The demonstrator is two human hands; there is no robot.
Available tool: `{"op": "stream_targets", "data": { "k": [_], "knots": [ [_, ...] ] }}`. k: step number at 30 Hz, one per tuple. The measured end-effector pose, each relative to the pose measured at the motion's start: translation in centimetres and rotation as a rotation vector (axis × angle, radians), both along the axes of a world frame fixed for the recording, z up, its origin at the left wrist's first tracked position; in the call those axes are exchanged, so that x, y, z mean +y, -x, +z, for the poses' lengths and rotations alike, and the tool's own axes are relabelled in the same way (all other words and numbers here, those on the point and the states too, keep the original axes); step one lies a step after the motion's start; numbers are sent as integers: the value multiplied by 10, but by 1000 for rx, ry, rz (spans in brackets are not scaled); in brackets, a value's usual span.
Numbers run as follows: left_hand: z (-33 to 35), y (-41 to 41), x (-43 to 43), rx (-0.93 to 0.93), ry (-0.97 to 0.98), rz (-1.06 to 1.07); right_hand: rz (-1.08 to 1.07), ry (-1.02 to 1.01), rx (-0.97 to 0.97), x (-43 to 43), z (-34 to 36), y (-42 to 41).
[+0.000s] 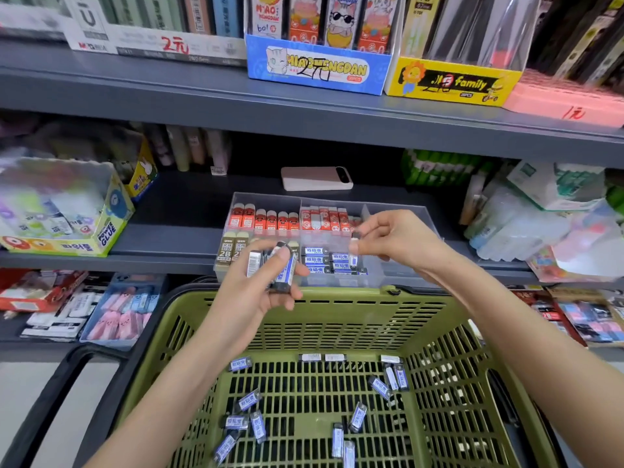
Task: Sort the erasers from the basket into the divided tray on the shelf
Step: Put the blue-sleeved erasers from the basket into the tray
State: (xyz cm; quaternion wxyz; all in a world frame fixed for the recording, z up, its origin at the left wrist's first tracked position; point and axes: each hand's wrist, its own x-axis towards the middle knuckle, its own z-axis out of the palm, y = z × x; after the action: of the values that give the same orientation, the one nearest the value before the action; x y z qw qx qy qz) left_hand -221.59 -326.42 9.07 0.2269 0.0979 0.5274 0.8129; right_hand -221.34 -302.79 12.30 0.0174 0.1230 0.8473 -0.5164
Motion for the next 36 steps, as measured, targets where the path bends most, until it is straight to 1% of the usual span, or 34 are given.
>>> {"op": "stream_targets", "data": {
  "k": [2, 5, 7, 9, 11, 14, 18, 22, 24, 25, 26, 27, 28, 29, 30, 33, 36],
  "knots": [
    [-1, 1, 0, -6, 3, -6, 85, -286, 18, -1, 2, 8],
    [-1, 4, 0, 4, 26, 10, 281, -758, 30, -10, 4, 20],
    [-1, 8, -1, -4, 34, 25, 384, -959, 25, -16, 2, 24],
    [-2, 10, -3, -16, 35, 40, 445, -1049, 10, -20, -2, 26],
    [-2, 11, -4, -16, 37, 46, 474, -1026, 9, -22, -4, 25],
    [-3, 11, -4, -9, 39, 48, 454, -944, 7, -18, -1, 25],
    [-3, 9, -3, -4, 39, 39, 413, -1079, 49, -13, 0, 19],
    [-3, 8, -1, -12, 29, 27, 429, -1094, 28, -16, -1, 13],
    [-2, 7, -1, -15, 33, 14, 404, -1080, 57, -18, 2, 9],
    [-2, 6, -1, -21, 35, 6, 373, -1041, 105, -20, 3, 6],
    [-2, 6, -1, -32, 37, -4, 333, -946, 155, -24, 5, 4],
    [-2, 5, -1, -44, 38, -14, 297, -794, 197, -29, 8, 0],
    [-1, 5, 0, -53, 41, -25, 284, -600, 223, -37, 11, -3],
    [-1, 4, 0, -58, 43, -35, 299, -439, 230, -46, 15, -7],
    [-1, 3, 1, -63, 41, -41, 328, -368, 226, -55, 16, -10],
    [-1, 0, 3, -81, 18, -40, 352, -399, 190, -76, 13, -17],
    [-2, 0, 2, -76, -8, -27, 293, -306, 175, -85, 11, -19]
  ]
}}
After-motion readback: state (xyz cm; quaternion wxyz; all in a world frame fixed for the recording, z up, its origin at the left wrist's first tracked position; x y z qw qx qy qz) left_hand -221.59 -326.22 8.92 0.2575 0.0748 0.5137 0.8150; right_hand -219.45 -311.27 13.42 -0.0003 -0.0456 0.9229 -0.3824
